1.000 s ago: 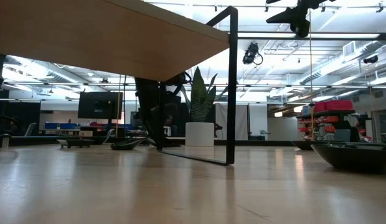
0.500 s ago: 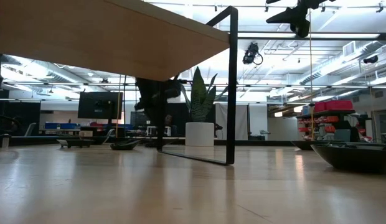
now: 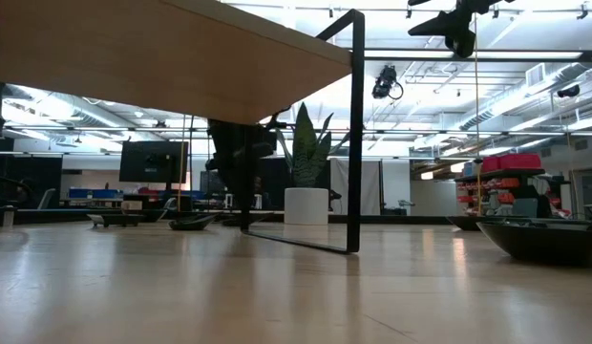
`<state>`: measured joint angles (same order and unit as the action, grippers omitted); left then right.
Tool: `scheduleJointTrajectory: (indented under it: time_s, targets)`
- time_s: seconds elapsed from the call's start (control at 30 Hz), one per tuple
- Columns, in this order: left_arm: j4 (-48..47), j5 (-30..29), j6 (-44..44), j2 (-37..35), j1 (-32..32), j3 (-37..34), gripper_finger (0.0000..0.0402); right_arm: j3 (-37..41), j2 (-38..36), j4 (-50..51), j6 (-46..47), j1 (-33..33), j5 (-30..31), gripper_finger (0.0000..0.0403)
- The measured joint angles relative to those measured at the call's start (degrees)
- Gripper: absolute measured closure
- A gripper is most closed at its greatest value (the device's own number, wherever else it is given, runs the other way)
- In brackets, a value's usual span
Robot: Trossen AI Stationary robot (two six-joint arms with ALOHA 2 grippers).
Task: Pick & Place Mini shaped plates
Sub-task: Stack the black drop shaped plate on top of the black drop shaped plate on the shelf
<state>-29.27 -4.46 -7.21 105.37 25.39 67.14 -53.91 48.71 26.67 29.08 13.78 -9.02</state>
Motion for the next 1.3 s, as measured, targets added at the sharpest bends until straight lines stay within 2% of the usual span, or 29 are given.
scheduleJointTrajectory:
  time_s: [0.27,0.7,0.83,1.13,1.3]
  targets:
    - [1.8,0.2,-1.2,2.6,0.0,0.0,0.0227,0.0,0.0,-0.1,0.0,0.0,0.0,0.0193]
    - [3.0,1.3,-2.6,5.0,0.0,0.0,0.0227,0.0,0.0,-0.3,0.0,0.0,0.0,0.0193]
    - [2.9,1.3,-2.6,5.0,0.0,0.0,0.0259,0.0,0.0,-0.3,0.0,0.0,0.0,0.0193]
    - [2.9,2.4,-2.6,5.0,0.0,0.0,0.0366,0.0,0.0,0.1,0.0,0.0,0.0,0.0193]
    - [2.9,3.0,-2.6,4.7,0.0,0.1,0.0395,0.0,0.0,0.1,0.0,0.0,0.0,0.0193]
